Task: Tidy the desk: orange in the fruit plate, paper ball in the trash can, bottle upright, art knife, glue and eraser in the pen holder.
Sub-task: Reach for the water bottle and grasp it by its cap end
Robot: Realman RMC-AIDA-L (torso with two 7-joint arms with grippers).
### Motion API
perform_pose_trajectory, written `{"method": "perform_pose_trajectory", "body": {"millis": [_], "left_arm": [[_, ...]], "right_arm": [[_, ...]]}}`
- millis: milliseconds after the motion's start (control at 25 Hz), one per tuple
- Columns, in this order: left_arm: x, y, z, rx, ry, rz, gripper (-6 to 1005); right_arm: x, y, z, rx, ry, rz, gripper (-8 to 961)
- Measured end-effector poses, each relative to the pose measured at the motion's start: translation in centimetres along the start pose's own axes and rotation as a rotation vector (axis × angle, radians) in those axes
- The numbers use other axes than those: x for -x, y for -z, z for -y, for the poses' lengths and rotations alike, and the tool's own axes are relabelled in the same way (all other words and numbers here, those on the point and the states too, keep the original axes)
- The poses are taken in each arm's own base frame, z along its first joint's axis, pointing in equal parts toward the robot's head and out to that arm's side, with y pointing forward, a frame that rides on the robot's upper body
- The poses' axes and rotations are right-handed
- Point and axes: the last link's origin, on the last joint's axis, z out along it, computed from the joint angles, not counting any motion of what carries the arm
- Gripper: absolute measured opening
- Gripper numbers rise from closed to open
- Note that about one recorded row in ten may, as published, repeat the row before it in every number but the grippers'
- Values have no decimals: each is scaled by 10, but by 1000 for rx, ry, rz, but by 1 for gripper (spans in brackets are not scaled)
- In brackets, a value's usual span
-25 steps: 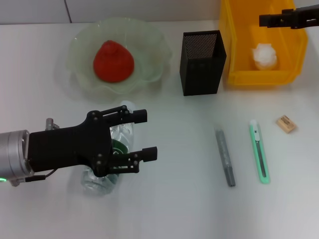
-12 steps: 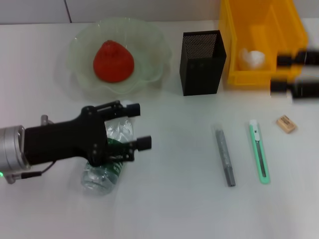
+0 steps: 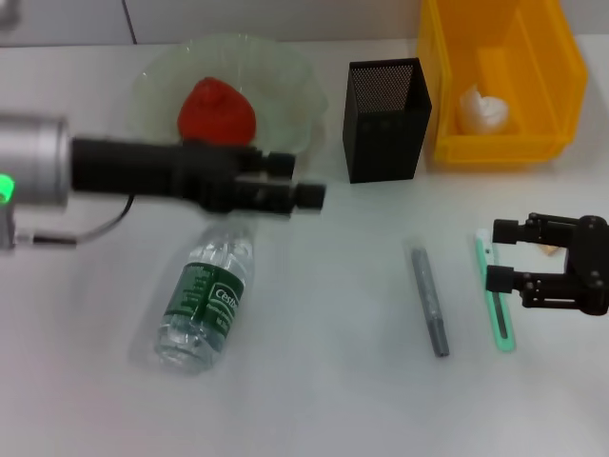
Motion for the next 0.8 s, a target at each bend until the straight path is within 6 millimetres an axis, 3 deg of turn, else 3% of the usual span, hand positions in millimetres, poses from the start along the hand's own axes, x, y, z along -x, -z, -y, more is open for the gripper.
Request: {"method": "perform_pose_trajectory", "body": {"millis": [40, 80, 120, 240, 560, 800], "left_arm": [[0, 0, 0, 0, 0, 0, 815], [-33, -12, 1, -85, 91, 110, 815], [-33, -12, 1, -85, 91, 110, 815], [-69, -32, 12, -282, 263, 264, 815], [-84, -47, 29, -522, 379, 404, 814], [-66, -52, 45, -543, 506, 491, 815]], "right_arm": [[0, 0, 0, 0, 0, 0, 773], [-2, -1, 0, -2, 9, -3, 773], [-3, -2, -1, -1, 18, -4, 773], [-6, -2, -2, -2, 43, -6, 773], [-14, -1, -7, 4, 141, -6, 772], [-14, -4, -6, 5, 184, 4, 772]]}}
